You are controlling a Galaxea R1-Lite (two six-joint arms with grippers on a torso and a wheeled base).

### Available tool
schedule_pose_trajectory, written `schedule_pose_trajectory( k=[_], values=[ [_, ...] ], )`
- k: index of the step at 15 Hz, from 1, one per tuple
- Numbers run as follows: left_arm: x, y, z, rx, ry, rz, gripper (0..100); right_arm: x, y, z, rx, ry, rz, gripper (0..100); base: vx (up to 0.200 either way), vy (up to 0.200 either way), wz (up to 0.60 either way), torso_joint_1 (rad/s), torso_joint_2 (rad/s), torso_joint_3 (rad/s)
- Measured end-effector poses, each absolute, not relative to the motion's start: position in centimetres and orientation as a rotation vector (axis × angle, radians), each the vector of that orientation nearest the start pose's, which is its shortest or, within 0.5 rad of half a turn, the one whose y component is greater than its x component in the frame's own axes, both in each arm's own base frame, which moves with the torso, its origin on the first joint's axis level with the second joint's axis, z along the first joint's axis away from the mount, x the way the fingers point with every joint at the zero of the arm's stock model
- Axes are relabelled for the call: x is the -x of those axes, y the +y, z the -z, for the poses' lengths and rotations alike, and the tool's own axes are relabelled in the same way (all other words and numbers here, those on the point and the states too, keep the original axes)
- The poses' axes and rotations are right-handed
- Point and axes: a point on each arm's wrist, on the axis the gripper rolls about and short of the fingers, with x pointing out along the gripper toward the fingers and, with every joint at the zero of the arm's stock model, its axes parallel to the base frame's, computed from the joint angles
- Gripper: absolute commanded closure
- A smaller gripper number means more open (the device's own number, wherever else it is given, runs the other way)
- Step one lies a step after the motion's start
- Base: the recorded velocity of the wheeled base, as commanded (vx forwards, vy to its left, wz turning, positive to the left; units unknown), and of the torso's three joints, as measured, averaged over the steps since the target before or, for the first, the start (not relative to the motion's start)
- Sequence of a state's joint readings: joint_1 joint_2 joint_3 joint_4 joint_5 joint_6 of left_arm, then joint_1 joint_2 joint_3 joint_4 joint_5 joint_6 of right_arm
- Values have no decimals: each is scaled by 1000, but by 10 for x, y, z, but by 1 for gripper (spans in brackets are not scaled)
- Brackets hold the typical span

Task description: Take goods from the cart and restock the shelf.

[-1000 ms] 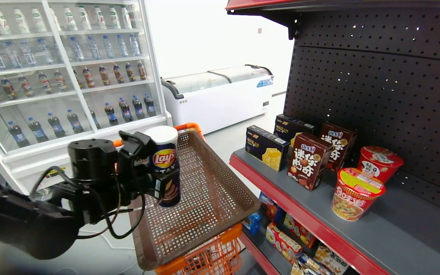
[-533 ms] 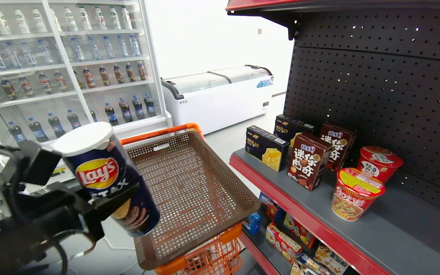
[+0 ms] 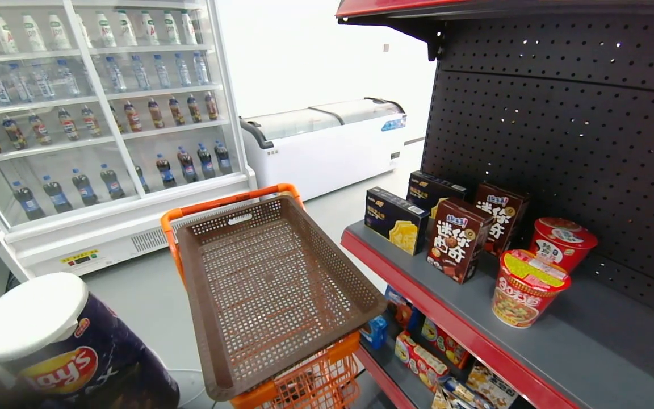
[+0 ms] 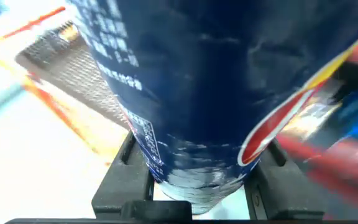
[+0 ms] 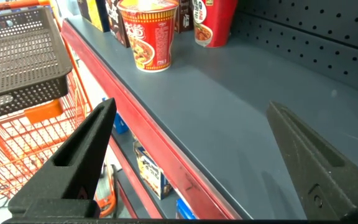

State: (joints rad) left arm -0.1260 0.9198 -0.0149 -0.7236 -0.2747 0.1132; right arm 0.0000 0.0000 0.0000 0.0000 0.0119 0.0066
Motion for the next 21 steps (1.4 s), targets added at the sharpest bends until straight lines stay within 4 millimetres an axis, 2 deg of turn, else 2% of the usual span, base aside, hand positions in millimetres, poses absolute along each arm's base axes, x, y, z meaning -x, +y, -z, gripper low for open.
schedule_pose_trajectory(
  k=[3, 6, 9, 10, 13, 20, 21],
  values=[
    [-87, -13, -137, -104, 132, 370, 100, 23, 0, -75, -6, 0, -12, 0, 0, 0, 0, 0, 0, 0],
    [-103, -9, -159, -77, 94, 306, 100, 23, 0, -75, -7, 0, -12, 0, 0, 0, 0, 0, 0, 0],
    [-130, -4, -189, -84, 41, 248, 100, 23, 0, -75, -7, 0, -12, 0, 0, 0, 0, 0, 0, 0],
    [-136, -3, -193, -85, 37, 240, 100, 23, 0, -75, -7, 0, -12, 0, 0, 0, 0, 0, 0, 0],
    [-138, -3, -193, -109, 38, 247, 100, 23, 0, -75, -7, 0, -12, 0, 0, 0, 0, 0, 0, 0],
    [-117, -5, -180, -126, 40, 240, 100, 23, 0, -75, -6, 0, -15, 0, 0, 0, 0, 0, 0, 0],
    [-115, -4, -177, -125, 51, 238, 100, 23, 0, -75, -7, 0, -16, 0, 0, 0, -600, 2, 2, 2]
  ],
)
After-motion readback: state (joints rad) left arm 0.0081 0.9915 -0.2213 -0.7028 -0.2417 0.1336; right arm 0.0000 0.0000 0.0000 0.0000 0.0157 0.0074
